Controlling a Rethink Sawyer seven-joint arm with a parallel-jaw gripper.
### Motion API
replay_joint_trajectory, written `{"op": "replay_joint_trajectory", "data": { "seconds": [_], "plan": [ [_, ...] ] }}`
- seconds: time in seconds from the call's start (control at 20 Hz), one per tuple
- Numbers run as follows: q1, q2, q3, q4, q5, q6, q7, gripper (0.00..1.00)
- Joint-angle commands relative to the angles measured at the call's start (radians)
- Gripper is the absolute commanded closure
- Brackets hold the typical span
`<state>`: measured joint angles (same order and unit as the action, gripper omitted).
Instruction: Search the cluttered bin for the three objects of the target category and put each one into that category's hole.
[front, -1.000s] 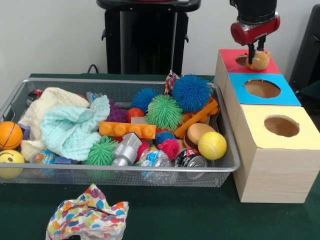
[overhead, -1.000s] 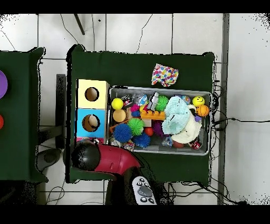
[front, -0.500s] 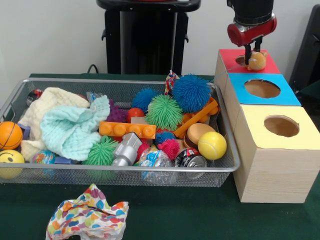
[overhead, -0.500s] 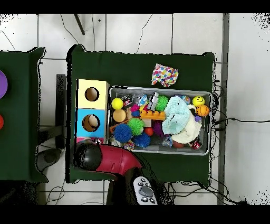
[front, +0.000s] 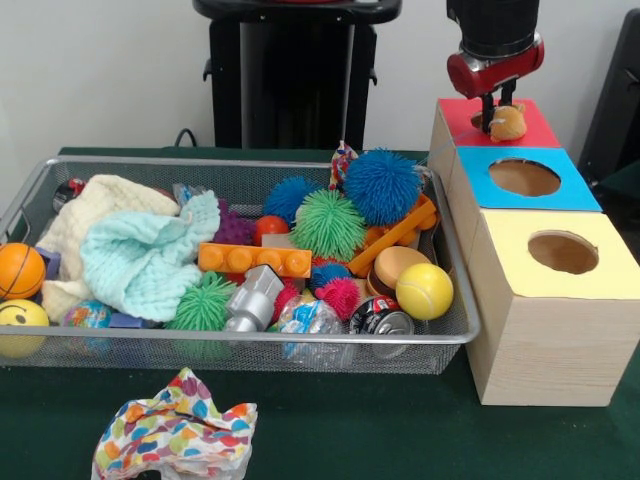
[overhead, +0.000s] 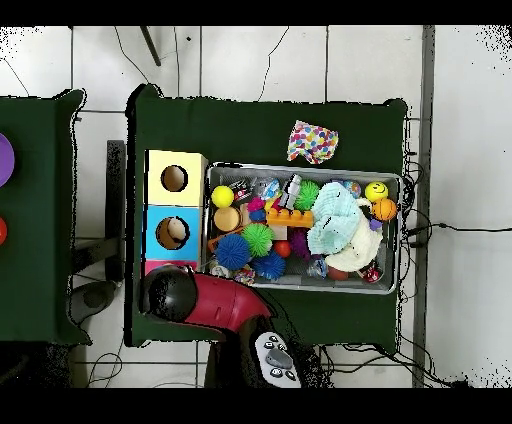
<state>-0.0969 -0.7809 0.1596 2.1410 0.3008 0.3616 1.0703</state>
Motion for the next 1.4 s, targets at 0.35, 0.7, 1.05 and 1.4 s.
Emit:
{"op": "replay_joint_trajectory", "data": {
  "seconds": [0.35,0.7,1.05,1.4],
  "plan": [
    [0.014,0.248,-0.01,0.017,-0.075,0.06,0.155,1.0],
    [-0.005,0.233,-0.002,0.022,-0.125,0.1,0.089,1.0],
    [-0.034,0.221,0.013,0.038,-0.171,0.171,0.07,1.0],
    [-0.048,0.211,0.032,0.042,-0.158,0.156,0.112,1.0]
  ]
}}
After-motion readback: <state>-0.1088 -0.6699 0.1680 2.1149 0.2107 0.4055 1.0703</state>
